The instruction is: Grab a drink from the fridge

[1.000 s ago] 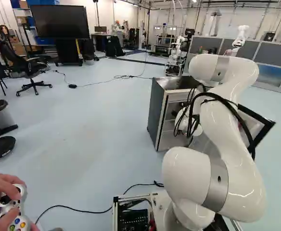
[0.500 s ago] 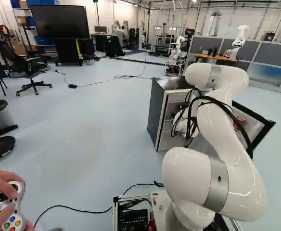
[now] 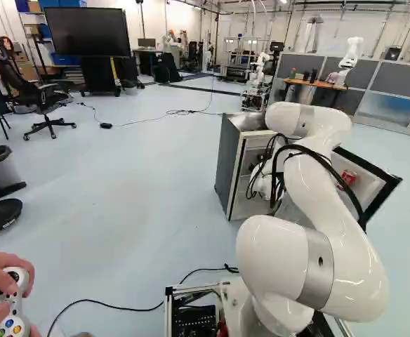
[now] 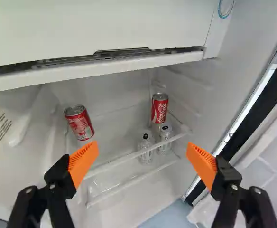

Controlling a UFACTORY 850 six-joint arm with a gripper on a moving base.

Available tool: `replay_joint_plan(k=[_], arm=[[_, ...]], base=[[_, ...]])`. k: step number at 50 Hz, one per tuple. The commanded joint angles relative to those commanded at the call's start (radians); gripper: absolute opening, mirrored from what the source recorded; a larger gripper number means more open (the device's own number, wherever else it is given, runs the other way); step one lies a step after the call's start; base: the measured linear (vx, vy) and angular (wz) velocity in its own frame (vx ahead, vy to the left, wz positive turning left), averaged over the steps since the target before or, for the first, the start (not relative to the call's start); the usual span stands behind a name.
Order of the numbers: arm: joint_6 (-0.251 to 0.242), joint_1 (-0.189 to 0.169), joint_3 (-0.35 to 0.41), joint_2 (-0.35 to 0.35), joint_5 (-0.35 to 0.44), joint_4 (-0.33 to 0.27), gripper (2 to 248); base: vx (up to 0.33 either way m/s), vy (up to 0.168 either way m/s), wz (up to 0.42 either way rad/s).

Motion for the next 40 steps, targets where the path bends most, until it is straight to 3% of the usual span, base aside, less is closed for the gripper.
replay_joint_plan(k=[40], arm=[[0.0, 0.008, -0.145, -0.082, -0.024, 0.036, 247]], base=[[0.0, 0.0, 0.0]])
